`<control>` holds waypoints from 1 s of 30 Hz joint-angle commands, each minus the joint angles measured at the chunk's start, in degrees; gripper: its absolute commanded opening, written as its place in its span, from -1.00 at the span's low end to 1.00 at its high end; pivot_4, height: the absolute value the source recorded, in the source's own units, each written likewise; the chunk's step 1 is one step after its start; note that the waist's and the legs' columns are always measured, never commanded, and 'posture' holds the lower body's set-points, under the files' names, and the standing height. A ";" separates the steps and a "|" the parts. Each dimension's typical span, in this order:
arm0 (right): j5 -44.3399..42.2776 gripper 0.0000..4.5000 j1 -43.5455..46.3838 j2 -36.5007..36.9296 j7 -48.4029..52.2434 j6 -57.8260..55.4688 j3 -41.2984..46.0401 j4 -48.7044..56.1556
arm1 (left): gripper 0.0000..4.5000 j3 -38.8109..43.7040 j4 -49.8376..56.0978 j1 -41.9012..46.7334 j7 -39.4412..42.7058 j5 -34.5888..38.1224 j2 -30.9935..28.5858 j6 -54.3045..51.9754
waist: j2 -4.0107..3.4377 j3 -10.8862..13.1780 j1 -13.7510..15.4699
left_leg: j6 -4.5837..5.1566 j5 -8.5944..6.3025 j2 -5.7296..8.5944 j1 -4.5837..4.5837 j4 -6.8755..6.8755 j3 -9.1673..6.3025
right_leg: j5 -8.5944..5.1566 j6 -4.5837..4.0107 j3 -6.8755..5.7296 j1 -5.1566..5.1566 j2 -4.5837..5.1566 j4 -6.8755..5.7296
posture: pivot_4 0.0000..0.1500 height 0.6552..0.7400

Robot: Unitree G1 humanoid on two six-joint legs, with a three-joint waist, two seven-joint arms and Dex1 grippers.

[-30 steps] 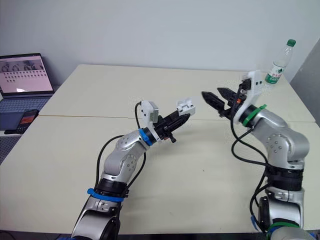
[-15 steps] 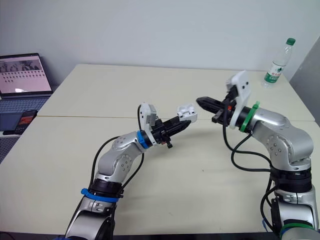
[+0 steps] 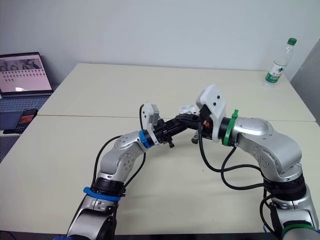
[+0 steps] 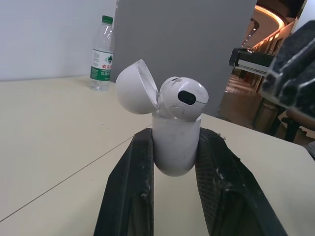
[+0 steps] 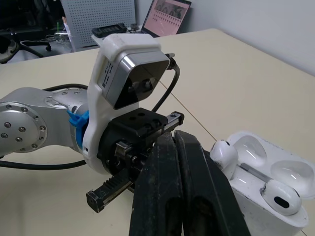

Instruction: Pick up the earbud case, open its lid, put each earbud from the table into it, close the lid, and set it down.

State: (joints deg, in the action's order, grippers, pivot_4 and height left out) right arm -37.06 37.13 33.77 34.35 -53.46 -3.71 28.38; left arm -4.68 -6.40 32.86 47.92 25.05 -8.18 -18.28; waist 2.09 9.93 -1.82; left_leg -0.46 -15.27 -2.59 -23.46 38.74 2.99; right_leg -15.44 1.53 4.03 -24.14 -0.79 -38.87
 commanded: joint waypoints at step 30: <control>1.78 -0.98 1.37 2.45 -1.36 -1.94 2.89 -1.42 | -0.65 -0.05 1.22 0.85 0.64 -0.15 0.30 1.36 | 0.00 0.00 0.00 | 0.00 0.00 0.00 0.00 0.01 -0.02 | 0.00 0.00 -0.01 0.00 0.00 -0.01 | 1.00 0.91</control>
State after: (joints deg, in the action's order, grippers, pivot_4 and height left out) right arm -34.99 37.19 35.55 32.61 -55.64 -2.96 25.91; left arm -4.65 -7.04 32.87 48.16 24.62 -8.11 -18.01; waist 2.09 9.93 -1.82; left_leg -0.46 -15.27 -2.59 -23.47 38.75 2.97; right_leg -15.44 1.53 4.02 -24.14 -0.80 -38.88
